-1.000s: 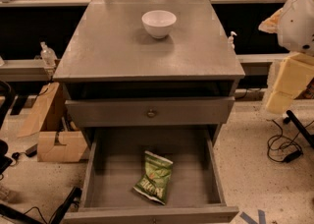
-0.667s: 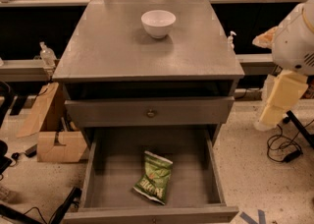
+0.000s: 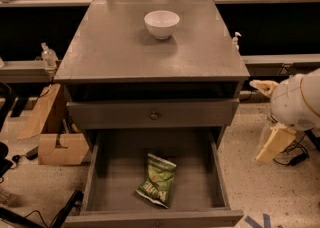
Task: Pick green jalapeno chip bag from middle drawer and place on counter
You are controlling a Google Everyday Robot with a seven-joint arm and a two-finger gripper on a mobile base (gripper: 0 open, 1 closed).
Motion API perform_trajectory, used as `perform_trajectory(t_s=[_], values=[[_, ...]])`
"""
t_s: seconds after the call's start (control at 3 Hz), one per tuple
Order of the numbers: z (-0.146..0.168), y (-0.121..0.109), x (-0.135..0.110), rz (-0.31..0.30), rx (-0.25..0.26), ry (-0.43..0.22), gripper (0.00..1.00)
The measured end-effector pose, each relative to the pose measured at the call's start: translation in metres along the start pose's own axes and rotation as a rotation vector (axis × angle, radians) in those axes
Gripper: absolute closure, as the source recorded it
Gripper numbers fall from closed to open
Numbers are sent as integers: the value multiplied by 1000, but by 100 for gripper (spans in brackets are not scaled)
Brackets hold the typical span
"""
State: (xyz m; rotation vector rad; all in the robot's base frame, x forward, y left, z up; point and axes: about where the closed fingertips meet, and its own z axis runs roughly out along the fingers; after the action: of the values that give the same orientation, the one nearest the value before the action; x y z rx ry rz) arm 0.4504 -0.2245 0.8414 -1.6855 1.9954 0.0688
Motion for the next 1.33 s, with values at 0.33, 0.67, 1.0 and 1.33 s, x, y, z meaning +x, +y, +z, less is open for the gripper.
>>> perform_trajectory(t_s=[0.33,0.67,1.0,1.33], values=[[34,3,28,-5,41,-41,0],[34,3,28,-5,41,-41,0],[88,-1,43,27,26,-84,0],[145,0,58,65,16,-125,0]])
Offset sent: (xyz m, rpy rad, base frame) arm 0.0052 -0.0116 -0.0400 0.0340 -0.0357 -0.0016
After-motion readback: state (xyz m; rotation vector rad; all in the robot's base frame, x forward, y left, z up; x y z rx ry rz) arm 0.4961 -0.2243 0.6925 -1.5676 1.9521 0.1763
